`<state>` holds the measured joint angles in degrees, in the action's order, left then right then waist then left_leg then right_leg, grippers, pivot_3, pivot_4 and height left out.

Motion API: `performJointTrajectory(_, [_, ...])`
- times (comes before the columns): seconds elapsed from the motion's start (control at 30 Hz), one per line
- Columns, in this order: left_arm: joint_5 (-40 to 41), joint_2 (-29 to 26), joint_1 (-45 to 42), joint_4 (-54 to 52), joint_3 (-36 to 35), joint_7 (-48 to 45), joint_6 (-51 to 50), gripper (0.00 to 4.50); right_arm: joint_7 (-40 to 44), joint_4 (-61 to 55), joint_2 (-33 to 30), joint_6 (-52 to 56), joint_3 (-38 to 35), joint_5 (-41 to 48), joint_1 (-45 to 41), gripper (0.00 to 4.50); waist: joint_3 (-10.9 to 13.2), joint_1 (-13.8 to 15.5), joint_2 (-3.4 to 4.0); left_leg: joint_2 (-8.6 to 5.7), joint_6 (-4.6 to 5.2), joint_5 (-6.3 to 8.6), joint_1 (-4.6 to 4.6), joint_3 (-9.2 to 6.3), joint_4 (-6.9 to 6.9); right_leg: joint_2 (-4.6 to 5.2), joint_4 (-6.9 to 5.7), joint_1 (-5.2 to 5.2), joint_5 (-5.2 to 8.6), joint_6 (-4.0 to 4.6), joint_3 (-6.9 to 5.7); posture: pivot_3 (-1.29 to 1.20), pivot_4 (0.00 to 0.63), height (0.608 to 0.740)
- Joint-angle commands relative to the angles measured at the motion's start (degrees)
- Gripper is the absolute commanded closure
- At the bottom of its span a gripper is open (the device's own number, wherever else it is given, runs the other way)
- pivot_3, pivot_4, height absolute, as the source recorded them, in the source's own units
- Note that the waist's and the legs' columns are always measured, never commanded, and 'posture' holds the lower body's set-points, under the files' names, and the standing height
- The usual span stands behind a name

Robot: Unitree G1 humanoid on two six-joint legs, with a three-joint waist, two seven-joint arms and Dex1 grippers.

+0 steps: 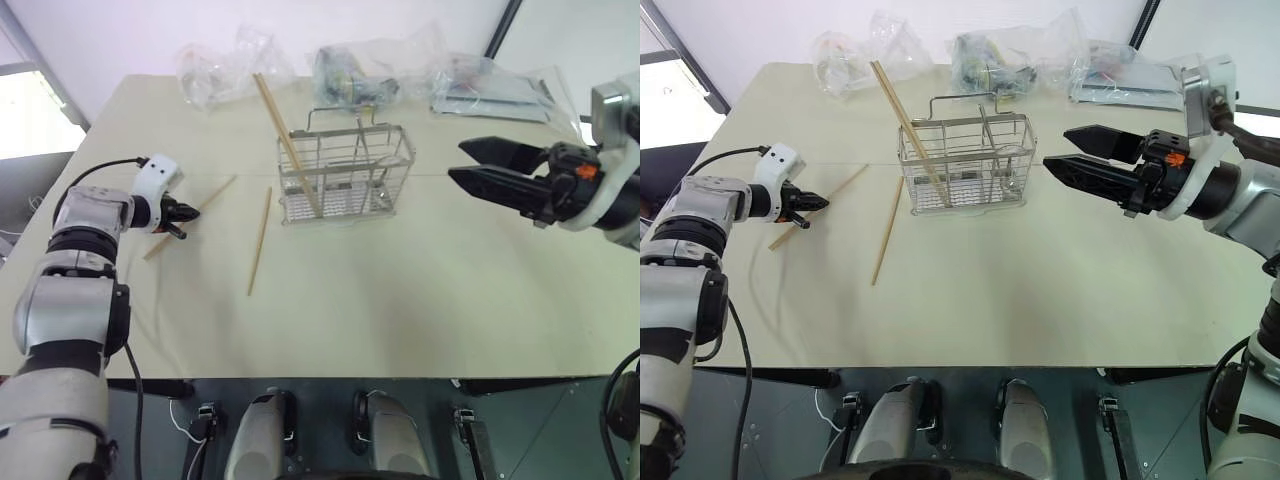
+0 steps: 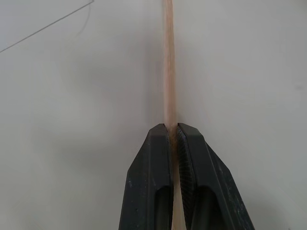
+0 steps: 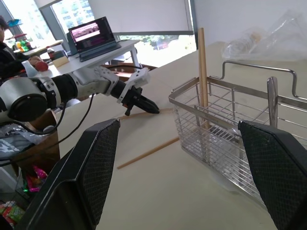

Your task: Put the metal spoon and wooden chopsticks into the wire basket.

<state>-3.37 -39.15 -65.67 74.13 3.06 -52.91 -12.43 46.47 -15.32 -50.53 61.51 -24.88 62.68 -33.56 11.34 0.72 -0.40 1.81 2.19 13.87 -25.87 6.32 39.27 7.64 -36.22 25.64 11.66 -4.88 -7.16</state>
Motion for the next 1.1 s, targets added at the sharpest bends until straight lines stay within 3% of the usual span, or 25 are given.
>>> performJointTrajectory(0.03, [6.3, 0.0, -4.9, -2.6, -8.3, 5.8, 1.6, 4.46, 0.3, -1.5, -0.7, -1.4, -1.2, 1.3, 0.5, 0.45, 0.0, 0.1, -0.08, 0.0, 0.0, 0.0, -0.01, -0.02, 0.01, 0.01, 0.0, 0.0, 0.0, 0.0, -0.01, 0.0, 0.15, 0.704])
performJointTrajectory(0.13, [11.4, 1.3, -6.7, -6.0, -14.5, 9.0, 3.6, 4.46, 0.2, -2.4, -0.6, -1.7, -1.6, 2.0, 1.7, 0.45, 0.0, 0.2, -0.15, -0.02, 0.0, 0.0, -0.18, -0.17, 0.11, 0.03, 0.02, 0.0, -0.01, -0.01, -0.12, 0.0, 0.15, 0.704])
performJointTrajectory(0.27, [23.7, 7.7, -9.7, -22.0, -23.1, 13.0, -9.0, 4.46, 0.6, -3.6, -1.0, -1.7, -2.1, 3.4, 3.6, 0.45, 0.0, 0.2, -0.16, -0.04, 0.04, 0.02, -0.21, -0.14, 0.16, 0.04, 0.02, 0.0, -0.06, -0.1, -0.11, 0.0, 0.15, 0.704])
performJointTrajectory(0.4, [32.0, 14.7, -8.2, -43.0, -24.9, 17.6, -17.4, 4.46, 0.7, -3.7, -1.1, -2.4, -1.8, 3.1, 4.7, 0.45, 0.0, -0.1, -0.17, -0.04, 0.04, 0.01, -0.36, -0.22, 0.45, 0.01, 0.01, -0.05, -0.12, -0.21, -0.12, 0.0, 0.15, 0.704])
performJointTrajectory(0.5, [35.9, 19.6, -8.7, -51.1, -25.1, 21.0, -18.9, 4.46, 0.5, -3.5, -0.7, -3.1, -1.4, 2.7, 5.0, 0.45, 0.0, -0.3, -0.15, -0.03, 0.02, 0.0, -0.36, -0.16, 0.58, 0.01, 0.0, -0.08, -0.15, -0.26, -0.07, 0.0, 0.15, 0.704])
performJointTrajectory(0.63, [34.5, 26.1, -6.9, -51.6, -21.7, 23.5, -14.8, 4.46, -0.9, -3.7, 0.2, -3.9, -1.8, 3.1, 5.6, 0.45, 0.0, 0.1, -0.13, -0.02, 0.08, 0.04, -0.17, -0.17, 0.59, -0.04, -0.01, -0.25, -0.14, -0.26, -0.08, 0.0, 0.15, 0.704])
performJointTrajectory(0.7, [33.3, 27.3, -5.5, -51.5, -20.1, 23.2, -12.8, 4.46, -1.5, -4.1, 0.2, -4.0, -2.3, 3.7, 6.2, 0.45, 0.0, 0.2, -0.13, -0.03, 0.18, 0.1, -0.15, -0.18, 0.63, -0.03, 0.03, -0.32, -0.14, -0.26, -0.08, 0.0, 0.15, 0.704])
performJointTrajectory(0.83, [24.4, 28.7, -0.5, -49.5, -14.1, 23.3, 1.5, 4.46, -3.0, -4.9, -0.1, -4.2, -3.8, 5.2, 7.7, 0.45, 0.0, 0.1, -0.13, -0.04, 0.19, 0.11, -0.19, -0.15, 0.65, -0.02, 0.06, -0.29, -0.15, -0.26, -0.07, 0.0, 0.15, 0.704])
performJointTrajectory(1.1, [22.5, 32.6, 3.5, -50.8, -11.4, 24.9, 6.8, 4.46, -5.5, -4.9, -1.7, -3.3, -6.8, 8.1, 9.3, 0.45, 0.0, 0.2, -0.14, -0.03, 0.33, 0.19, -0.34, -0.21, 0.74, -0.01, 0.09, -0.24, -0.15, -0.26, -0.09, 0.0, 0.15, 0.704])
